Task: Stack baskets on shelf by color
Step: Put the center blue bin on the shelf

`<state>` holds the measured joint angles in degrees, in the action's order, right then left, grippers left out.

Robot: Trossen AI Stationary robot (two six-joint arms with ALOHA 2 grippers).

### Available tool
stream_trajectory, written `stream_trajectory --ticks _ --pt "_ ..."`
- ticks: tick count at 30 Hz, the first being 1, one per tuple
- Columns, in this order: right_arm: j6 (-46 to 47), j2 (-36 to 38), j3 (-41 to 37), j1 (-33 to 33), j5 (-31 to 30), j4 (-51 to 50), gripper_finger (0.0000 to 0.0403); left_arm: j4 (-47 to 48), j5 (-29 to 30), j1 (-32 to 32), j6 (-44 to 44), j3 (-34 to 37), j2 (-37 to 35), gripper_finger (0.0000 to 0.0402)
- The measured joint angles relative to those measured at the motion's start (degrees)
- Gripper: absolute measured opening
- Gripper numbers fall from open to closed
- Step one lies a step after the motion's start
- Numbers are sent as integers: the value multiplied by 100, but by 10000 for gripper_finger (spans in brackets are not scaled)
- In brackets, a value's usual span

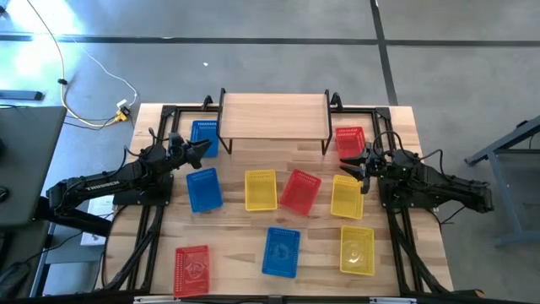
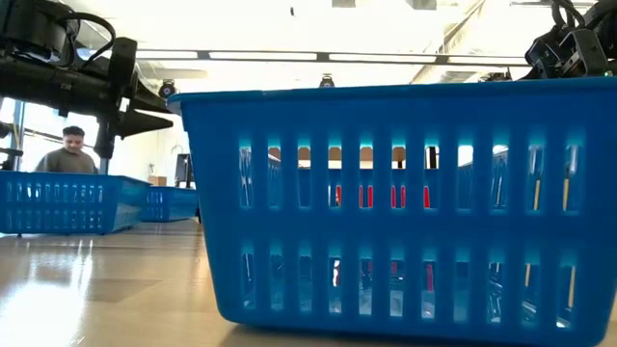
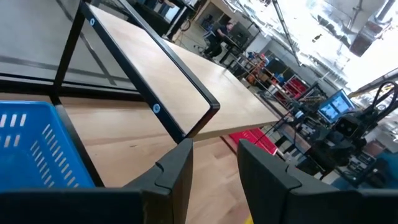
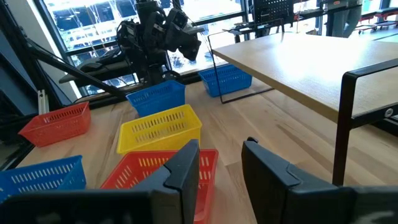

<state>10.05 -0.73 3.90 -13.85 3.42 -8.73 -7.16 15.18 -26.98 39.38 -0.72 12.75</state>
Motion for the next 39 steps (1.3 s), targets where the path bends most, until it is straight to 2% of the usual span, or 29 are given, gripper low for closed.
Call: stream_trajectory --ticks 6,11,16,19,24,27,33,39 --pt "0 0 0 -3 -2 -1 108 -8 -59 0 111 0 0 117" --pt "1 -2 -1 -11 -2 -1 108 -169 -87 0 609 1 0 117" --pt "0 0 0 -11 -2 0 108 -638 -679 0 698 -21 0 117" --pt "40 0 0 -11 -1 -1 108 -637 -1036 2 715 -278 1 117" --pt "1025 0 0 -11 0 0 108 -579 -1381 2 646 -879 122 117" --pt "1525 0 -1 -11 -42 -2 108 -130 -1724 2 601 -1377 317 117" --pt "1530 -2 0 -11 -258 -11 108 1500 -2373 5 322 -2504 983 117" --pt "2121 -1 0 -12 -610 -2 108 2771 -2932 249 34 -3436 1715 117"
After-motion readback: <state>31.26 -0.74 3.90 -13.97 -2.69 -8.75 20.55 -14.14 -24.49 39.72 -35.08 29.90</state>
